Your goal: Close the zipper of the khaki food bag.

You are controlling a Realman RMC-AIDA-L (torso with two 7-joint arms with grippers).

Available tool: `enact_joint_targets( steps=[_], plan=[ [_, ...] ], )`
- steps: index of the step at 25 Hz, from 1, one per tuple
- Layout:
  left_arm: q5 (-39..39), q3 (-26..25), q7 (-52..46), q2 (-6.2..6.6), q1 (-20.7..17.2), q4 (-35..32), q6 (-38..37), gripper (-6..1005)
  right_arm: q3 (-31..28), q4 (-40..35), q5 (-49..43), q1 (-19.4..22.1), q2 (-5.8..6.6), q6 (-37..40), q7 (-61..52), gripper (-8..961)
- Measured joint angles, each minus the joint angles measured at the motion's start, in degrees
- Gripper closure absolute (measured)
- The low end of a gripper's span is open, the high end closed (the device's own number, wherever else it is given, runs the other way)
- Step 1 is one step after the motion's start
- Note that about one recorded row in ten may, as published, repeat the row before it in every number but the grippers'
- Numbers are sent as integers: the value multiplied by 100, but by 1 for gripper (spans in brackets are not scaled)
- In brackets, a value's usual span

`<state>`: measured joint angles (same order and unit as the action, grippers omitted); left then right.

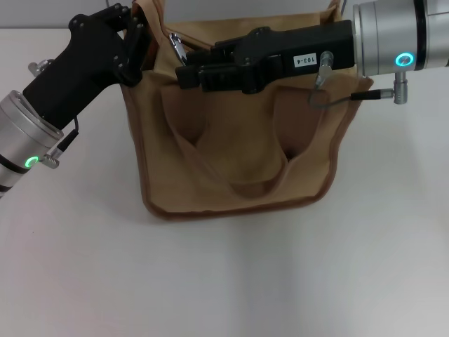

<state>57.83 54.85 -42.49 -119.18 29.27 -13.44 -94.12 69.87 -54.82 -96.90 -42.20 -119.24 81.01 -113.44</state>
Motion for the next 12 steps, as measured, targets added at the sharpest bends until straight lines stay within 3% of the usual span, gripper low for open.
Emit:
enact_joint_targets(
  steps=[12],
  plan=[
    [0, 0, 4, 0, 15, 0, -2, 957, 51, 45, -30, -25, 0, -247, 5, 534]
  ],
)
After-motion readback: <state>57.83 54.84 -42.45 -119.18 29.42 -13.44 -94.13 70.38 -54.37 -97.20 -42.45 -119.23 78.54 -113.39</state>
